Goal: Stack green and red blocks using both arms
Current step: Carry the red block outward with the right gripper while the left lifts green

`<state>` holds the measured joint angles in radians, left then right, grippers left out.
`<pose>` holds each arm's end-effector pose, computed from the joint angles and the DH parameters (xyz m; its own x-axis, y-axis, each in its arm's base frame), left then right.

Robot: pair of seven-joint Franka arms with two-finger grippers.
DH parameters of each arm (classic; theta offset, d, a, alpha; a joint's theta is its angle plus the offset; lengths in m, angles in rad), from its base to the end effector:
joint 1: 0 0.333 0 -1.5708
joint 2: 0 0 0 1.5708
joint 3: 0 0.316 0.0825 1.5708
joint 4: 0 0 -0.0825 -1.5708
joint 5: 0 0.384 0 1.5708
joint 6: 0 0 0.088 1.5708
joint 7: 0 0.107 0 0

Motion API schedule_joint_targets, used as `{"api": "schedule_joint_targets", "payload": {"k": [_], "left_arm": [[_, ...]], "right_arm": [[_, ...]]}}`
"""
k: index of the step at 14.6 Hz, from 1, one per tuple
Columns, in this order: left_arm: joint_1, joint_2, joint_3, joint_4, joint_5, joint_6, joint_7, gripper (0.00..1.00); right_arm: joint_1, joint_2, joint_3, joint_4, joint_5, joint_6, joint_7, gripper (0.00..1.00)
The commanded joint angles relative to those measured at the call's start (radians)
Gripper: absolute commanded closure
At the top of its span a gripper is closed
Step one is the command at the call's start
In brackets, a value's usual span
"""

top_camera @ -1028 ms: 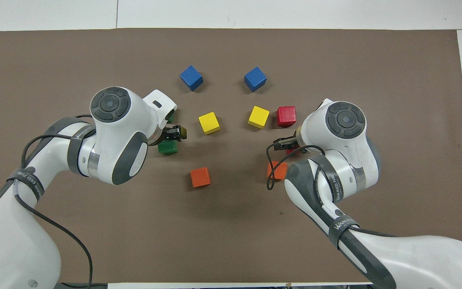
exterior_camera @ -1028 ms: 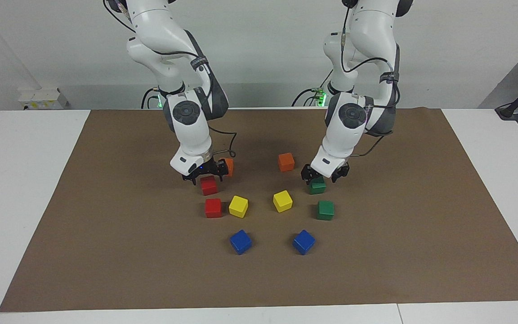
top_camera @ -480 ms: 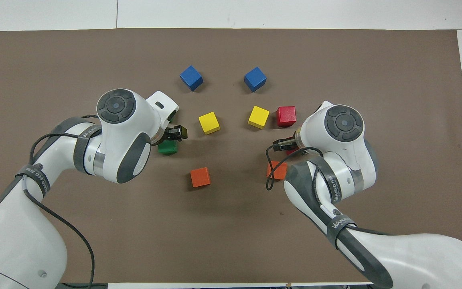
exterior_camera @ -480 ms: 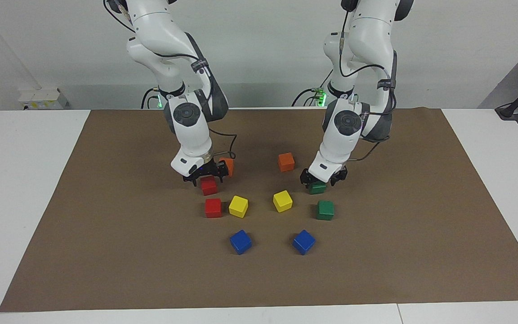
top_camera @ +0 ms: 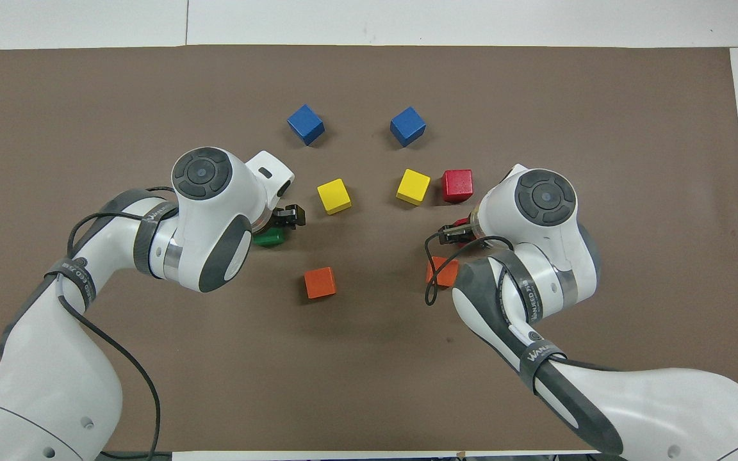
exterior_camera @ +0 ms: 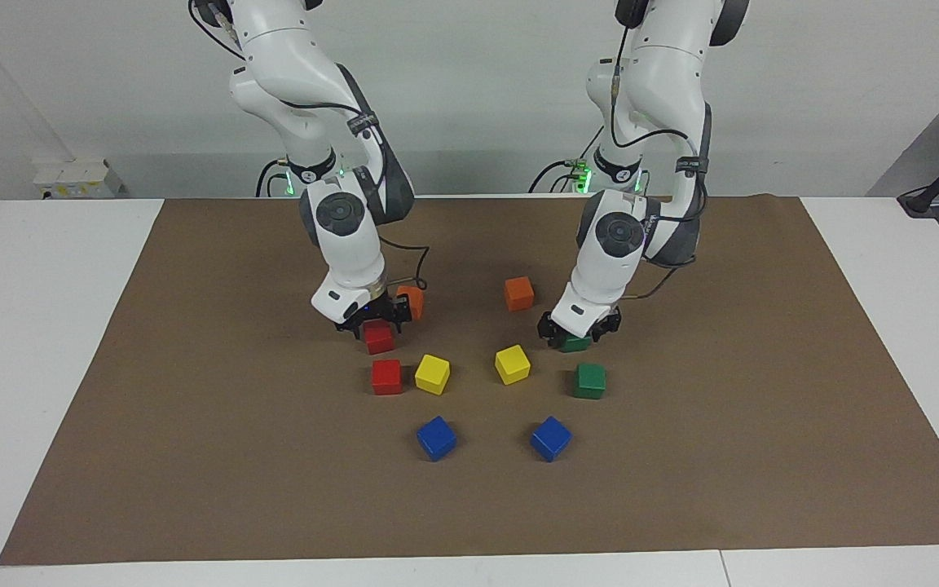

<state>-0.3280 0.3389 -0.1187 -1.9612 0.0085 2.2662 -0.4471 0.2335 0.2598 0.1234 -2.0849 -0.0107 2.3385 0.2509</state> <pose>0.5501 -0.2602 0.3007 0.9991 0.0006 -0.0426 0.0013 -0.9999 0.0162 0.5446 0.2014 0.3014 0.9940 0.1093 -0.0099 0.1091 -0.9938 -0.0222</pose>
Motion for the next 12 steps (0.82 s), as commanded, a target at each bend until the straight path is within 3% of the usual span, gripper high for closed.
{"api": "schedule_joint_targets", "payload": {"k": [1, 2, 3, 4, 8, 12], "left_arm": [[-0.023, -0.003, 0.016, -0.021, 0.024, 0.026, -0.033, 0.29], [-0.031, -0.004, 0.016, -0.024, 0.024, 0.027, -0.039, 0.46], [-0.035, -0.006, 0.017, -0.028, 0.024, 0.027, -0.039, 0.83], [-0.036, -0.006, 0.017, -0.031, 0.024, 0.024, -0.038, 1.0], [-0.032, -0.009, 0.017, -0.024, 0.024, 0.015, -0.033, 1.0], [0.035, -0.067, 0.016, 0.002, 0.022, -0.042, -0.013, 1.0]], "right_arm": [[-0.009, -0.001, 0.002, -0.012, 0.009, 0.025, -0.005, 1.0], [-0.02, -0.001, 0.001, -0.006, 0.009, 0.024, -0.002, 1.0], [-0.046, -0.005, 0.001, 0.021, 0.009, 0.001, -0.004, 1.0], [-0.081, -0.011, 0.002, 0.058, 0.009, -0.042, -0.007, 1.0], [-0.198, -0.018, 0.001, 0.225, 0.011, -0.212, -0.139, 1.0], [-0.322, -0.014, 0.002, 0.243, 0.011, -0.235, -0.239, 1.0]]}}
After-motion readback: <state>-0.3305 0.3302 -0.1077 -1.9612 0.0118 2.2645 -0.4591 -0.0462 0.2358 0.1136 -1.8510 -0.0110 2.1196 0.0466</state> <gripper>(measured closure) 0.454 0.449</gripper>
